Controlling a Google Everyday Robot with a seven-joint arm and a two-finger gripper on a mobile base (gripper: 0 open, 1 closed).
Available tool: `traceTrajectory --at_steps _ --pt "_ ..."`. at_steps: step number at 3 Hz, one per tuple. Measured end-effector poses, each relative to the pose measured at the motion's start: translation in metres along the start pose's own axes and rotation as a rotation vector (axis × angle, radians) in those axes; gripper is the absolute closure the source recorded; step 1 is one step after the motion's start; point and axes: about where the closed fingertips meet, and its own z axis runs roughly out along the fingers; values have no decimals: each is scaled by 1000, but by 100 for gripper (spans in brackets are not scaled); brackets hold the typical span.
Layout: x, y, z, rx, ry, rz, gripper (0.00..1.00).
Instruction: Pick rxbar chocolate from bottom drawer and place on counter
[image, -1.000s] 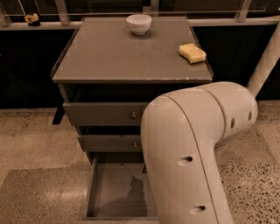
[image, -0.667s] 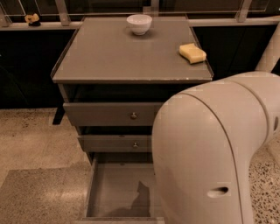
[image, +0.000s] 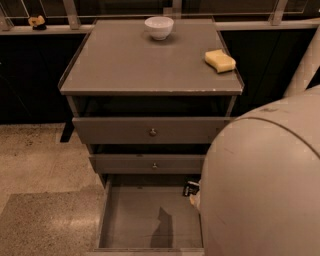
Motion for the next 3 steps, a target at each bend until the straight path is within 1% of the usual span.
traceTrajectory --at_steps 1,2,3 --pt "0 0 0 0 0 0 100" --pt "7 -10 -18 31 38 -2 100" --pt "26 -35 -61 134 82 -52 100"
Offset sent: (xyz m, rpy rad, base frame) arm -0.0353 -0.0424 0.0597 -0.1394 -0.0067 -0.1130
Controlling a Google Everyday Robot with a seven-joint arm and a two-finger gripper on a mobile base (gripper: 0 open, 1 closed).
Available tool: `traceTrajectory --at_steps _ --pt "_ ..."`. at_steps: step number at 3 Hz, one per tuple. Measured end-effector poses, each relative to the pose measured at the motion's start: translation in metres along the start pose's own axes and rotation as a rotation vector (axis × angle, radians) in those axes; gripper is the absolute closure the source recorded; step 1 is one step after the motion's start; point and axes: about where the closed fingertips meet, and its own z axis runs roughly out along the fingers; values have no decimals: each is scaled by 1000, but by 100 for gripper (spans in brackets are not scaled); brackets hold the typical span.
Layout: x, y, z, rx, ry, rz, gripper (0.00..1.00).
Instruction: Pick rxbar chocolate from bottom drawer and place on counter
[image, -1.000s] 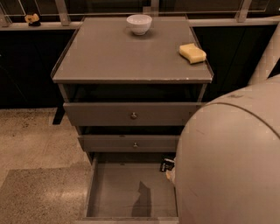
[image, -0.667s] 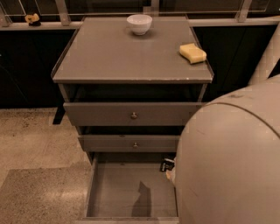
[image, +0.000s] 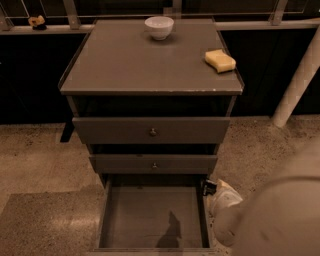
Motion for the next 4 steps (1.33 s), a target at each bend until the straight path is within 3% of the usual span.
traceTrajectory --at_steps 1,2,3,4 --pt "22 -2 -18 16 28 15 100" --pt "22 -2 -18 16 28 15 100" --pt "17 -2 -14 5 33 19 100" --pt "-17 -15 -9 28 -16 -18 100"
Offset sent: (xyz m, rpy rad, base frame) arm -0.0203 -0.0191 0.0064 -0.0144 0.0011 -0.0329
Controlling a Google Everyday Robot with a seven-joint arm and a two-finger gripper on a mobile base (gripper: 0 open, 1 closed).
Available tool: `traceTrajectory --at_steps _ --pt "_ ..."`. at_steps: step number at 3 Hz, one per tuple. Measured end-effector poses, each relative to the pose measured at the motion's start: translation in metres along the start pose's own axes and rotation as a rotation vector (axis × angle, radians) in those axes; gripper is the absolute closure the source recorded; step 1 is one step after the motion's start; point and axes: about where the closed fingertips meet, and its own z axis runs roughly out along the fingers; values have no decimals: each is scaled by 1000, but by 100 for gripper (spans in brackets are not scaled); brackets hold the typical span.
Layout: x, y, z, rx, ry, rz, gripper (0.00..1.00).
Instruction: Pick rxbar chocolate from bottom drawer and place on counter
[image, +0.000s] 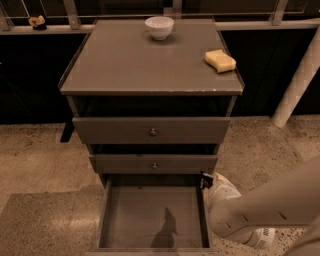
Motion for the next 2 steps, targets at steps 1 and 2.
traceTrajectory --at_steps 1,2 --pt "-47 -15 -1 45 -72 -79 100" --pt "-96 -35 -18 120 -155 -143 100"
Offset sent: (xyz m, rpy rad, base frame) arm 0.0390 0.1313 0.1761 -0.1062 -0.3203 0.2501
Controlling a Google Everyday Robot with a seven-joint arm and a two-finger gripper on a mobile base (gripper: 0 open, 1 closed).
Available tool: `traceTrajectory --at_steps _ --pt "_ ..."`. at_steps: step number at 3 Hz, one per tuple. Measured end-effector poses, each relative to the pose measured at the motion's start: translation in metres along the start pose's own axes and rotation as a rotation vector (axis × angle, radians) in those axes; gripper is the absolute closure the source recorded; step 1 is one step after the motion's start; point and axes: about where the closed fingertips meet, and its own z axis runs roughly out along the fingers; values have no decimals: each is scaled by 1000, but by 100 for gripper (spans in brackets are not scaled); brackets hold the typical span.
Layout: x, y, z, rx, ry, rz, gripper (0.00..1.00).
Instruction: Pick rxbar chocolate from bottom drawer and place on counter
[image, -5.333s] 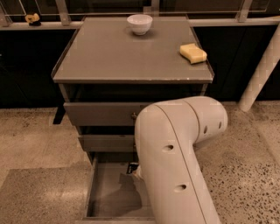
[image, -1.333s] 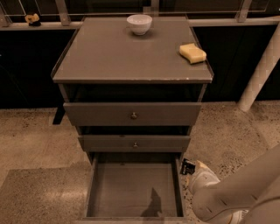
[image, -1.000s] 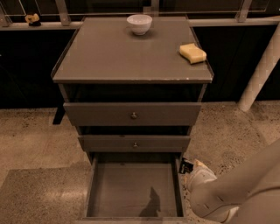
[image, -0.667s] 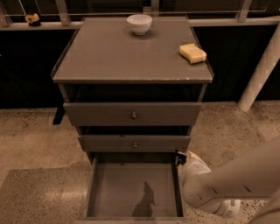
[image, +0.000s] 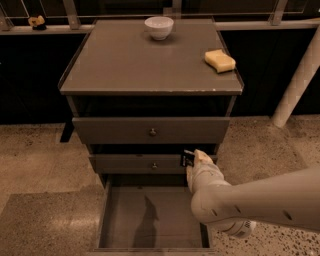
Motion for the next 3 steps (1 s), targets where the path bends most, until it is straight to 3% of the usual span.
traceTrajectory --at_steps 1,3 --pt "-6 1 -3 -2 -7 -49 100" --pt "-19 1 0 -27 -34 -59 100"
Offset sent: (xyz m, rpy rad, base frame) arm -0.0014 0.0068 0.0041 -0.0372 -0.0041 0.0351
